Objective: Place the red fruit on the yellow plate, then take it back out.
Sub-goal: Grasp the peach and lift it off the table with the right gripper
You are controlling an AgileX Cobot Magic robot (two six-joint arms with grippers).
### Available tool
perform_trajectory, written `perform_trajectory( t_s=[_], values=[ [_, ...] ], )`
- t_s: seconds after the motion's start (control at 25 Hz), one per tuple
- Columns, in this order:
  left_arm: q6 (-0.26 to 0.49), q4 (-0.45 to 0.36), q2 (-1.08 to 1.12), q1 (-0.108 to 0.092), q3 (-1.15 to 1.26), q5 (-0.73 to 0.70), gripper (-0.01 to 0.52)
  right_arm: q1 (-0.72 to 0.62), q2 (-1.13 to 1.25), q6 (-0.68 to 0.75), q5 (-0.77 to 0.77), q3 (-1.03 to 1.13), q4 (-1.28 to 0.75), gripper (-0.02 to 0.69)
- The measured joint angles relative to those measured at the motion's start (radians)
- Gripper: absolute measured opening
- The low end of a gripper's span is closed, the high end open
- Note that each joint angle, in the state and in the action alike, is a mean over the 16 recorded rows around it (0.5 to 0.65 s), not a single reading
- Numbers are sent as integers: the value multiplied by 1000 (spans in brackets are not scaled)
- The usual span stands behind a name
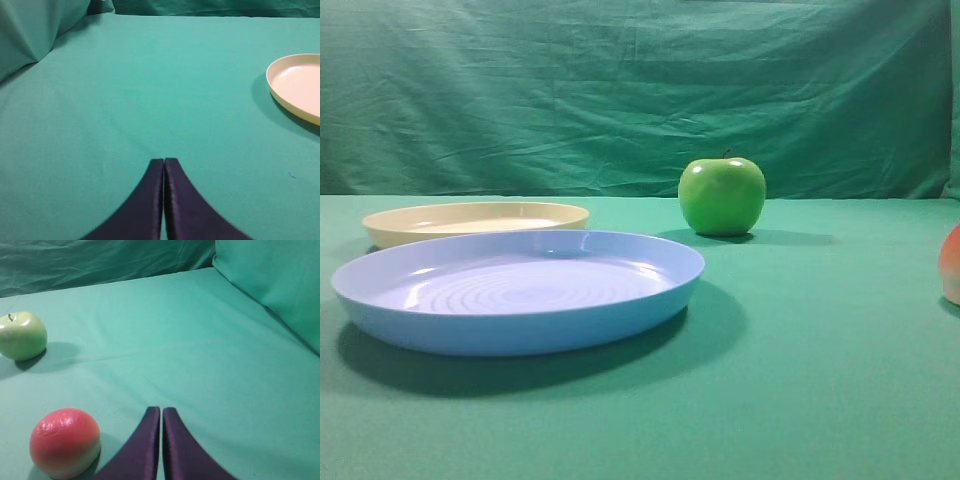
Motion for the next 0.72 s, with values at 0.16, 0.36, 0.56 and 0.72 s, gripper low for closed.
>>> perform_trajectory(
  t_s=[0.16, 0.36, 0.56, 0.72],
  values=[
    [0, 0, 0, 0, 0, 0, 0, 0, 0, 0, 0, 0, 0, 0],
    [0, 0, 0, 0, 0, 0, 0, 0, 0, 0, 0, 0, 0, 0],
    [0, 0, 0, 0, 0, 0, 0, 0, 0, 0, 0, 0, 0, 0],
    [0, 0, 0, 0, 0, 0, 0, 0, 0, -1, 0, 0, -5, 0]
  ],
)
